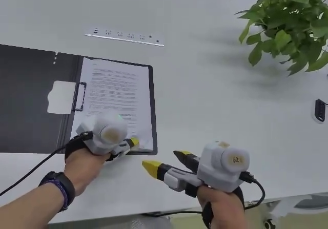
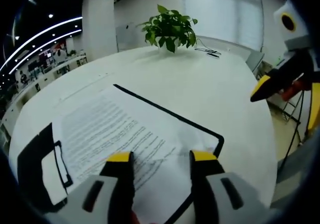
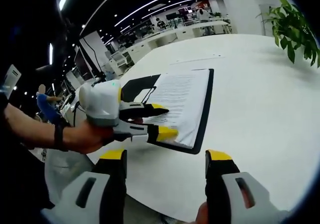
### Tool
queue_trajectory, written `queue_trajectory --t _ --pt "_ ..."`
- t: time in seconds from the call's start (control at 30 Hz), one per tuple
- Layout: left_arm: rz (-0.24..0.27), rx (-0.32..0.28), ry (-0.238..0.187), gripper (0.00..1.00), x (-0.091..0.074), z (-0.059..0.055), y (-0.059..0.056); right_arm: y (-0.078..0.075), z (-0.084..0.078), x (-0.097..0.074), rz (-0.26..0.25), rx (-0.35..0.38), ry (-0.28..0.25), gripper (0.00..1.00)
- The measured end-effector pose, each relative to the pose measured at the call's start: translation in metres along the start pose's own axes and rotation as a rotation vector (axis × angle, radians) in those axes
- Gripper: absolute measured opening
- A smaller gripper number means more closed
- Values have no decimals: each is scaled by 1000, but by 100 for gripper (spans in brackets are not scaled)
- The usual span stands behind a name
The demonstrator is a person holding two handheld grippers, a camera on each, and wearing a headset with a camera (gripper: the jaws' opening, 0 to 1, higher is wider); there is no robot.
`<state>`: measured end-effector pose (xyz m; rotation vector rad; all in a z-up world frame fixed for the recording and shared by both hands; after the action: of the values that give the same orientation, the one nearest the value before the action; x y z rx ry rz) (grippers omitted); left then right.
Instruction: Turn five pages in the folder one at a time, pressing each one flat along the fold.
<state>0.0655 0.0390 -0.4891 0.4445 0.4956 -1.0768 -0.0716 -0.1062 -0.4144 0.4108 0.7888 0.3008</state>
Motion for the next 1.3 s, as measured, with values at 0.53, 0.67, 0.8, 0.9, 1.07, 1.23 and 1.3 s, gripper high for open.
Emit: queue_trajectory --t 0.53,0.67,0.8,0.9,1.07,1.23,1.3 --pt "-31 -32 -27 14 2 -1 -3 -2 1 3 4 6 -1 61" --pt "-35 -20 -23 11 2 0 -2 -4 0 5 5 5 5 61" --pt "-35 -22 -21 10 2 0 -1 -4 2 7 9 3 5 61" --pt "-41 -42 -22 8 2 -1 2 -4 4 9 12 2 3 61" --pt "-46 -102 -28 6 1 -1 5 -5 5 13 19 -4 7 61" --pt "-45 -137 -43 5 -2 1 7 -7 10 21 29 -16 15 60" --pt "-43 -145 -51 5 -5 3 7 -10 13 25 35 -17 17 59"
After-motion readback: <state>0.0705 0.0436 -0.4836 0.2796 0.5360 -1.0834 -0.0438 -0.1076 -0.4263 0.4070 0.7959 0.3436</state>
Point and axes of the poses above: the centre of the closed fingertips' face, and the gripper's own axes: x roughly forward along the fingers, y roughly to its left, z roughly out of its top, the point moved 10 cm from there along -x, roughly backward along the fingers, and after that the axes turned 8 degrees about x, right-handed, at the moved point
